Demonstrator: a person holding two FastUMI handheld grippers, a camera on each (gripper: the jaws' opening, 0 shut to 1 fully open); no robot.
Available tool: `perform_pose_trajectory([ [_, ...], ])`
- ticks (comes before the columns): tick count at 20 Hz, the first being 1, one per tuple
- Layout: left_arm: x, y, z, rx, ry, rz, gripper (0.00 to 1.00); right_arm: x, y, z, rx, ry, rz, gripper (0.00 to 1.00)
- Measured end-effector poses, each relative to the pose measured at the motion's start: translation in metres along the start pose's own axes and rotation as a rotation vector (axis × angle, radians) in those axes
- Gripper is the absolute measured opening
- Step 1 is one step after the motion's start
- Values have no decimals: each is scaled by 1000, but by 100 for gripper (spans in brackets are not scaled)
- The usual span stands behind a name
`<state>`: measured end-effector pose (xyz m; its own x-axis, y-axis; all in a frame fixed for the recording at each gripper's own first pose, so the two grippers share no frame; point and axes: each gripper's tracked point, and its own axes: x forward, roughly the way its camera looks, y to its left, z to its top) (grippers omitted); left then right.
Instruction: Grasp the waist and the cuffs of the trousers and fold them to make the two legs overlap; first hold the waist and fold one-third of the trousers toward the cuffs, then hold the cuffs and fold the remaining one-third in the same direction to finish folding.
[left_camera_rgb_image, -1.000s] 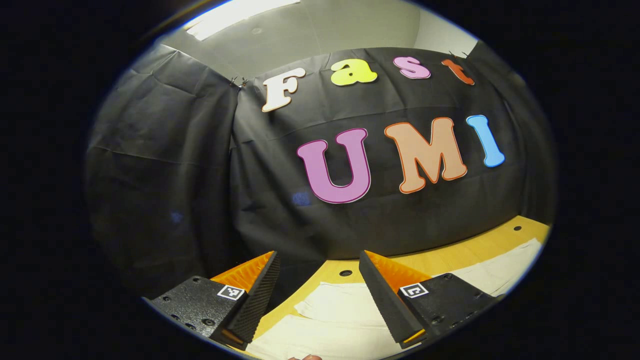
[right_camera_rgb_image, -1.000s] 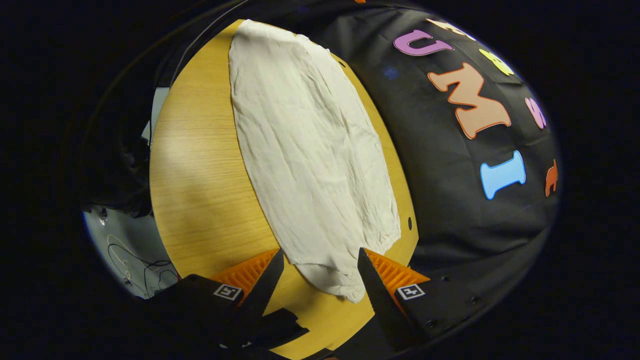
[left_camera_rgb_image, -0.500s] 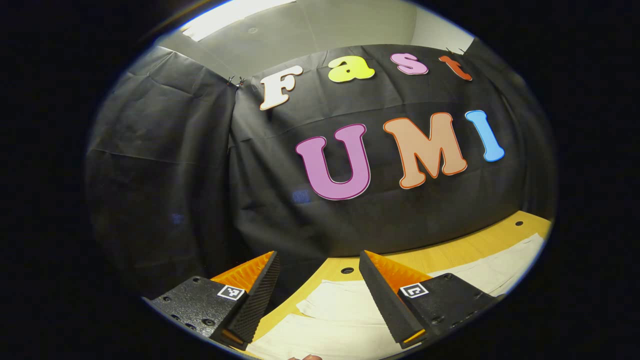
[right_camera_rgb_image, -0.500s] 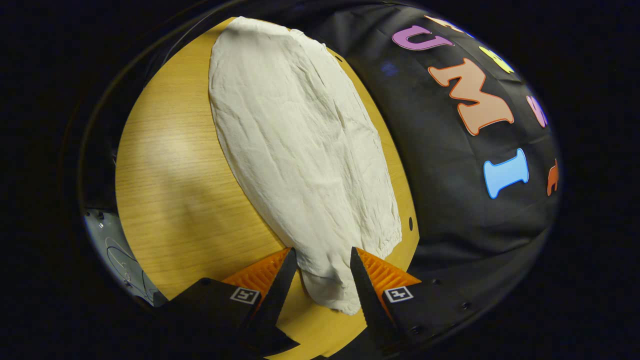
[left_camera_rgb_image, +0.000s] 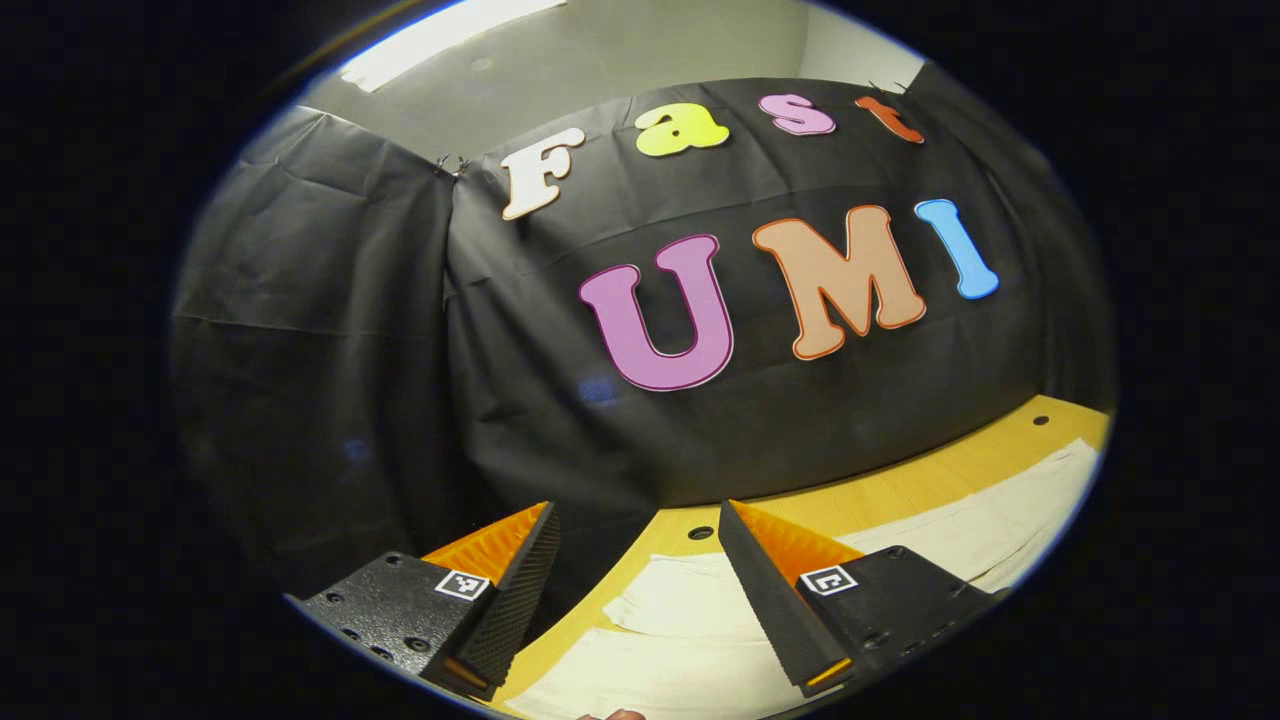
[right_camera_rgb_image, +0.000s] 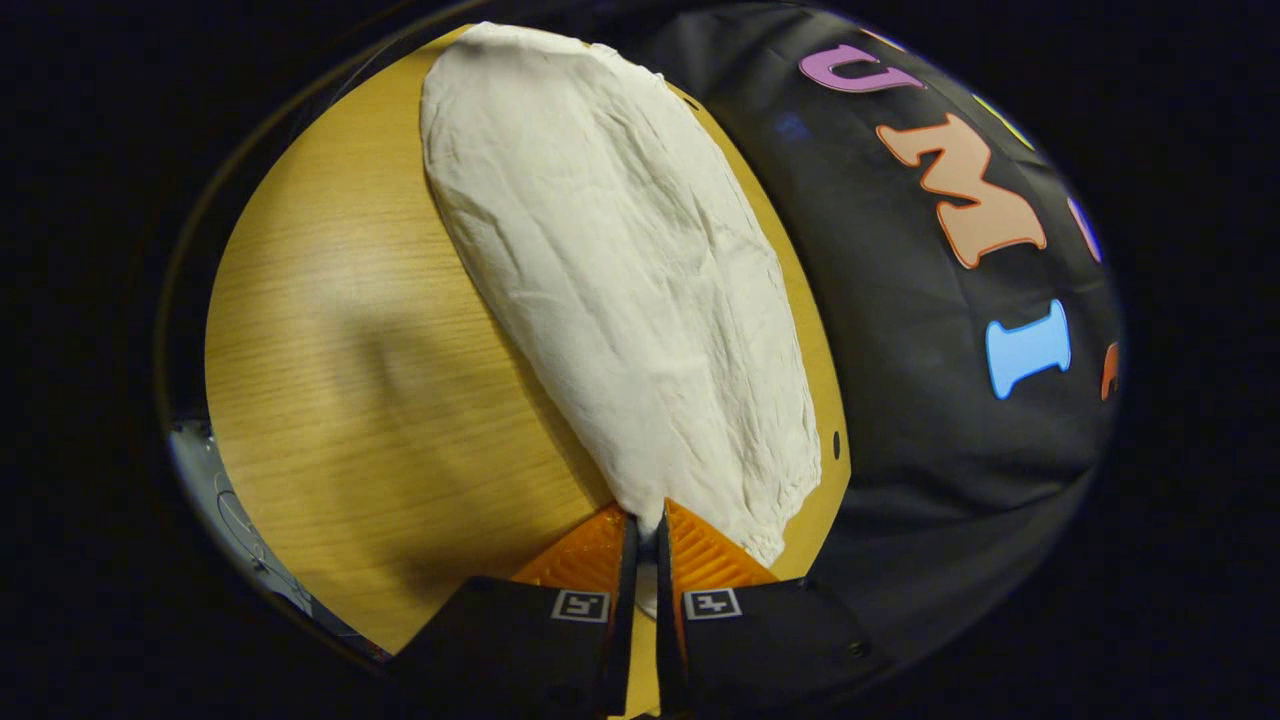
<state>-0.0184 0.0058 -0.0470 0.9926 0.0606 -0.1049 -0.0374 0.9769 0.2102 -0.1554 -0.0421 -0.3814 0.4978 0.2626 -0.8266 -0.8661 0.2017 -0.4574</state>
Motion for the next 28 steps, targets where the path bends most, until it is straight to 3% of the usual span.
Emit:
perform_pose_trajectory([
  [1, -1, 0, -1, 17, -3, -14, 96, 0, 0, 0, 13, 2, 3, 13],
  [5, -7, 3, -19, 117, 21, -74, 96, 1, 0, 2, -61, -15, -29, 13],
  [8, -17, 2, -40, 178, 61, -118, 96, 0, -1, 1, -28, -11, -37, 13],
  [17, -63, -27, -141, 421, 247, -325, 96, 0, 0, 1, -24, -27, -53, 13],
  [18, -69, -30, -150, 446, 257, -347, 96, 0, -1, 2, -38, -30, -56, 18],
  [19, -75, -32, -159, 473, 270, -367, 96, 0, 0, 1, -49, -32, -59, 13],
  [25, -107, -34, -216, 648, 365, -493, 96, 1, -1, 1, -52, -38, -63, 13],
  [26, -111, -30, -222, 674, 378, -508, 97, 0, -1, 1, -56, -39, -64, 18],
  [27, -115, -28, -229, 700, 391, -520, 97, 1, -1, 1, -58, -40, -65, 13],
  [28, -123, -25, -236, 725, 403, -534, 97, 0, -1, 1, -57, -40, -66, 18],
])
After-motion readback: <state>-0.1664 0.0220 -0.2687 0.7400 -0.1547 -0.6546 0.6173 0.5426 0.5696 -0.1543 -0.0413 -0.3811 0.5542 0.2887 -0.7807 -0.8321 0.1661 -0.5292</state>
